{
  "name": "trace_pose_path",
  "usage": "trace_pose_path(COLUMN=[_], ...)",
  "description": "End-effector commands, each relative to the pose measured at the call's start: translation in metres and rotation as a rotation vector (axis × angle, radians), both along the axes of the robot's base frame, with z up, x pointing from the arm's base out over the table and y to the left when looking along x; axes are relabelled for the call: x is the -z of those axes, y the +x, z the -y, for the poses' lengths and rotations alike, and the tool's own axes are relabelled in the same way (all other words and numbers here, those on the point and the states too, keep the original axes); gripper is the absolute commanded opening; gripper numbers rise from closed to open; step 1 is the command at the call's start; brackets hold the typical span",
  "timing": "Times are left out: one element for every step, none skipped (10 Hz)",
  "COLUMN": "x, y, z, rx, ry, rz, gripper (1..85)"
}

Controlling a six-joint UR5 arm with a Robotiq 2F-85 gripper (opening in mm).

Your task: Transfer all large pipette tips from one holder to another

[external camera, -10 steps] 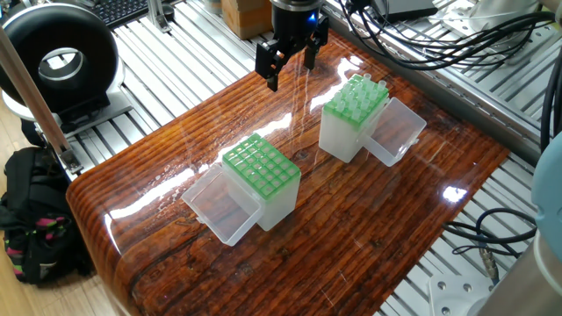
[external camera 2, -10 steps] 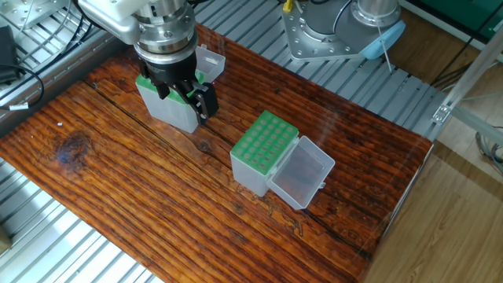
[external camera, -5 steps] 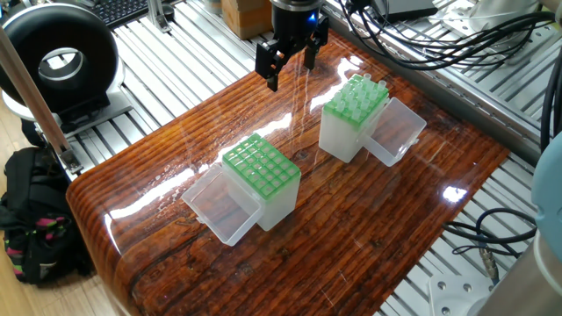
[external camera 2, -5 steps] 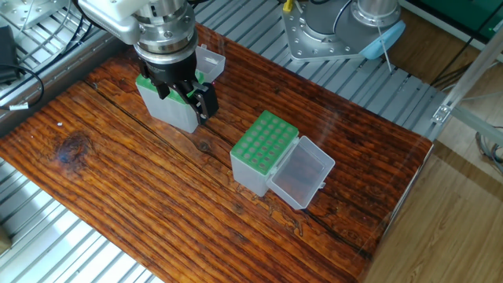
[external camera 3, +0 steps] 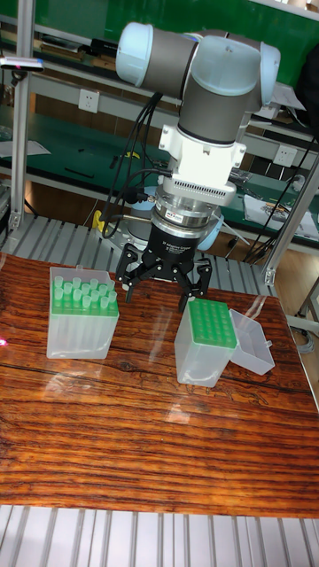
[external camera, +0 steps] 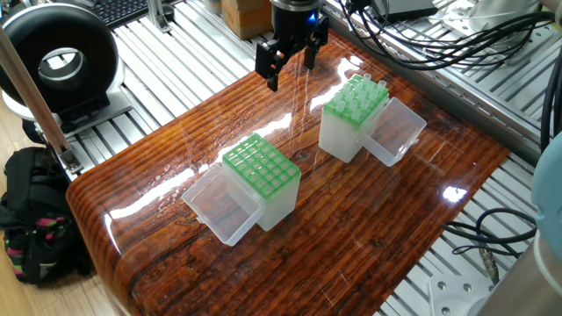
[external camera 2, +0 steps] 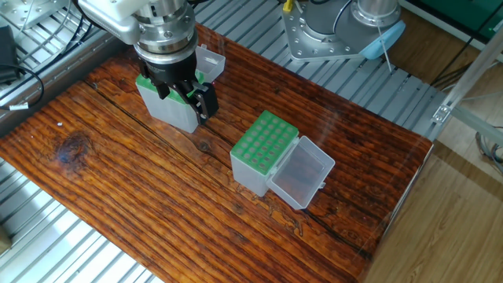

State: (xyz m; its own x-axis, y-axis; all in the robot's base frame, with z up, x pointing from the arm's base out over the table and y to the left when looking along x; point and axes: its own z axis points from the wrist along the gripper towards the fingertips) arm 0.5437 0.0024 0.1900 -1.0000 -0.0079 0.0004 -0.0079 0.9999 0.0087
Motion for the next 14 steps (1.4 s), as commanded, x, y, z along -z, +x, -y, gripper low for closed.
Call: trace_pose_path(x=[0.000,0.003,0.005,0.006,0.007,0.007,0.007,0.007,0.007,0.009,0.009,0.009,0.010,0.012], y=[0.020,0.020,0.020,0.019,0.018,0.018,0.018,0.018,0.018,0.018,0.018,0.018,0.018,0.018], z=[0.000,-0.003,-0.005,-0.005,-0.003,-0.002,0.001,0.003,0.003,0.003,0.002,0.004,0.005,0.006], rx=[-0.007,-0.007,-0.011,-0.018,-0.025,-0.030,-0.035,-0.039,-0.038,-0.037,-0.038,-0.042,-0.046,-0.048], ry=[-0.011,-0.003,-0.004,-0.005,-0.013,-0.018,-0.030,-0.037,-0.035,-0.033,-0.034,-0.037,-0.041,-0.045], rz=[0.077,0.077,0.077,0.074,0.070,0.070,0.070,0.068,0.068,0.068,0.068,0.068,0.068,0.068], gripper=[1.0,1.0,1.0,1.0,1.0,1.0,1.0,1.0,1.0,1.0,1.0,1.0,1.0,1.0])
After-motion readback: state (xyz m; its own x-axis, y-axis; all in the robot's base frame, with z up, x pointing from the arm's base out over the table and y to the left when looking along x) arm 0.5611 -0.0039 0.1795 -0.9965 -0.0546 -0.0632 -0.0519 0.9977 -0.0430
